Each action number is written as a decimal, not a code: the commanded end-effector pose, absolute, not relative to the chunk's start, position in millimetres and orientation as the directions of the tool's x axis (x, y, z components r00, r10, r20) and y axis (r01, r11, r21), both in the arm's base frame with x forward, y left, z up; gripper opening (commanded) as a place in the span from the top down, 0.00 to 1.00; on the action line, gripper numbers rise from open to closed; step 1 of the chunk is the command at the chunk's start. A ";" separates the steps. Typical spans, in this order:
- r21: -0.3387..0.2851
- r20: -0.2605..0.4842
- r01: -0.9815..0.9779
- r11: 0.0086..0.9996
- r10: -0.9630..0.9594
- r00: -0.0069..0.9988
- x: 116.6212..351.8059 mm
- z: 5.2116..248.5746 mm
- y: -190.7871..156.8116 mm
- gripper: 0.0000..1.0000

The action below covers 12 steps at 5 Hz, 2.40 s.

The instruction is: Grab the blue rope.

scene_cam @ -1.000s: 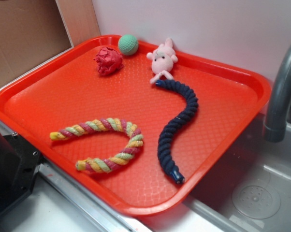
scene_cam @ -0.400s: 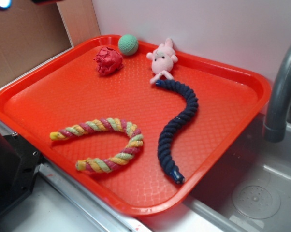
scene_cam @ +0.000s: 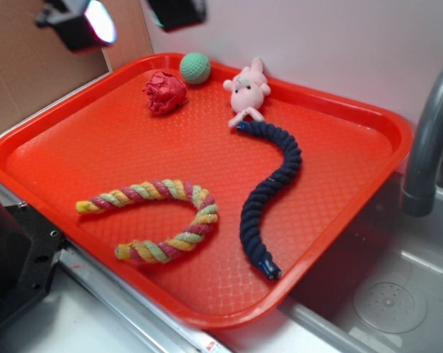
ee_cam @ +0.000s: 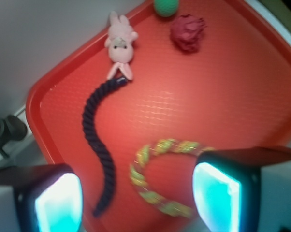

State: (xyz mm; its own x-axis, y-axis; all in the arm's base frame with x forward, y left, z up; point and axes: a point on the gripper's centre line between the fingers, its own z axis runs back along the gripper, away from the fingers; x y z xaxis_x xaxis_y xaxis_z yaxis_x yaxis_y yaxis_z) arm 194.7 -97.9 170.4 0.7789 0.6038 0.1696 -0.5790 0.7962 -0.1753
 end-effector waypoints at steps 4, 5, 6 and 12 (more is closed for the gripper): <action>-0.169 0.048 -0.545 0.821 0.559 0.828 266.7 59.1 -137.5 0.00; -0.129 0.049 -0.541 0.831 0.550 0.833 268.2 45.0 -137.8 0.00; -0.118 0.037 -0.548 0.828 0.555 0.831 270.0 37.8 -134.9 0.03; -0.042 0.097 -0.130 0.991 0.134 0.986 240.3 134.7 -96.8 1.00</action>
